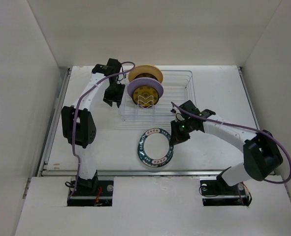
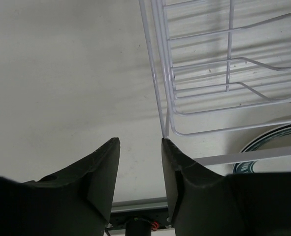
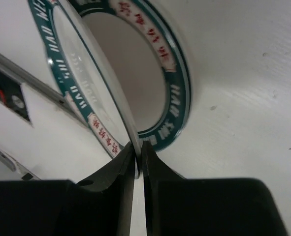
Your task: Unload the plates from the dish rack
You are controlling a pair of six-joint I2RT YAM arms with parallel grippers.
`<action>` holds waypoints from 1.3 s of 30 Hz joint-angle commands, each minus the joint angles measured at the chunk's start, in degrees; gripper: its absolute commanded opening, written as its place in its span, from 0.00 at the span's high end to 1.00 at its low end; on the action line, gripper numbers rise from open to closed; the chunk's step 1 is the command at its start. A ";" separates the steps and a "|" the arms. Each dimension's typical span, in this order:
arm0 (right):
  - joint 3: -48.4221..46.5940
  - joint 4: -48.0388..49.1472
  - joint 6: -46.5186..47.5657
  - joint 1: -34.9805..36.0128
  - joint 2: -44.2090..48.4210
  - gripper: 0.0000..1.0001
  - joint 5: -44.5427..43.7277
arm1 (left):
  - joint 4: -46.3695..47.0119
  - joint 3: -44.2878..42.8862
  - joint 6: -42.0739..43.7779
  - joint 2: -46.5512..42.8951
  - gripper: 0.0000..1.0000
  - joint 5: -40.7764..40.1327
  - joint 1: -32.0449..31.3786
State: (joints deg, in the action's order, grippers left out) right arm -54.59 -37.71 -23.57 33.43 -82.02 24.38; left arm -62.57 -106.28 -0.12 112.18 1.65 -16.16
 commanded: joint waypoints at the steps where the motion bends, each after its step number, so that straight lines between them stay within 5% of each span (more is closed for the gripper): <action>1: -1.57 2.13 -1.65 0.23 -3.58 0.83 0.41 | -0.45 -1.04 0.03 -4.95 0.63 0.55 -0.45; 2: -1.57 1.60 -1.65 0.23 -4.20 0.73 -0.21 | -0.45 -1.04 0.03 -5.56 0.59 0.55 -0.45; 3: -2.18 1.07 -1.65 0.23 -4.90 0.50 -0.99 | -0.45 -1.04 0.55 -5.57 0.59 0.55 -0.45; 6: -5.17 -2.97 -1.65 0.23 -6.13 0.27 -5.82 | -0.97 -1.65 0.56 -6.10 0.54 0.02 -0.45; 9: -8.95 -7.28 -0.95 0.23 -5.00 0.20 -9.17 | -0.98 -2.35 1.09 -6.10 0.54 0.02 -0.45; 16: -18.79 -10.02 4.48 2.78 2.48 0.20 -20.77 | -1.59 -2.88 2.14 -7.32 0.47 -2.87 -0.45; 24: -41.01 -0.17 17.24 2.78 -15.52 0.63 -25.16 | -1.59 -4.20 2.84 -8.65 0.47 -6.92 -0.45; 32: -55.09 8.70 22.42 2.78 -30.91 0.54 -38.86 | 0.16 -1.91 3.37 -11.11 0.46 -16.42 -0.45; 39: -57.03 10.12 25.41 2.78 -36.19 0.50 -37.05 | 0.16 -1.39 3.37 -9.70 0.46 -17.12 -0.45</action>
State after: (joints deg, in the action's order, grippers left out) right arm -108.14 -31.97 -0.91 35.77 -118.85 -11.75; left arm -62.39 -108.20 2.70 103.37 -13.56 -16.45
